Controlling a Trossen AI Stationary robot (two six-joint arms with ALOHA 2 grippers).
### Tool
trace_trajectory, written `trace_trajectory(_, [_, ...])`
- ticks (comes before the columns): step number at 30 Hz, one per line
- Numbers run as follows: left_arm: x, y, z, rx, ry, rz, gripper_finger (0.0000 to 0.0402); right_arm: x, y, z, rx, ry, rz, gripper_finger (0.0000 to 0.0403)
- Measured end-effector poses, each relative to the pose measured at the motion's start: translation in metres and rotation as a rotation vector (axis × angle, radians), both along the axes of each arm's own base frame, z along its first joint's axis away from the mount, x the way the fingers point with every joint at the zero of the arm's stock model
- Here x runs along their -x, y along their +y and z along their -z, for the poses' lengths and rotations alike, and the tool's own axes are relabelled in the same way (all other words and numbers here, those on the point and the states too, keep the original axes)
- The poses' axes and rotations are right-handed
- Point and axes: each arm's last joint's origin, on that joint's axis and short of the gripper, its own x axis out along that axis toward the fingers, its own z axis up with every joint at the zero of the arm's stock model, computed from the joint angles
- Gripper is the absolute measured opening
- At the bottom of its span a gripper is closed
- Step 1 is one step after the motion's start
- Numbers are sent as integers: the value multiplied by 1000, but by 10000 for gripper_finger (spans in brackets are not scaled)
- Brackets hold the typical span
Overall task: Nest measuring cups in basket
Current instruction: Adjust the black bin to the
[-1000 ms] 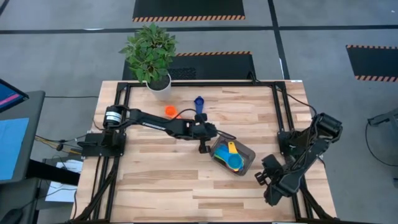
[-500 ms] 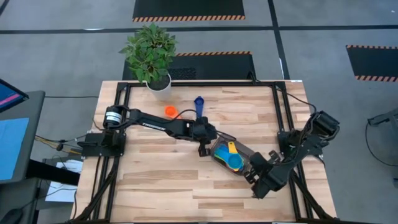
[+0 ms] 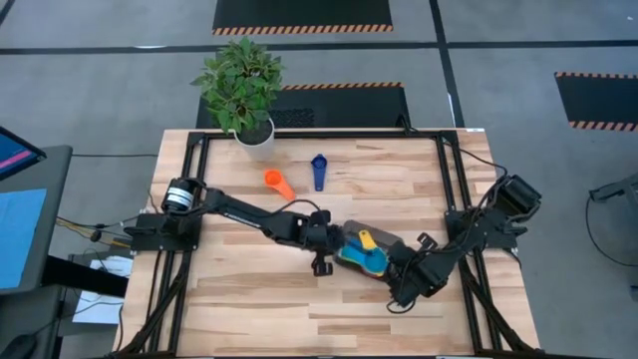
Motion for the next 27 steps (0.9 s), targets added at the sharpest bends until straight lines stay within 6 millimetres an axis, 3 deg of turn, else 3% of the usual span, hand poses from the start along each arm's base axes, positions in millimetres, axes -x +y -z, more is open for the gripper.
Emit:
trace_trajectory(20, [27, -66, 3, 88, 85, -92, 0, -21, 7, 1, -70, -98, -191, 6])
trace_trajectory(27, [34, -80, 4, 67, 85, -110, 0, -24, 9, 1, -90, -119, -206, 24])
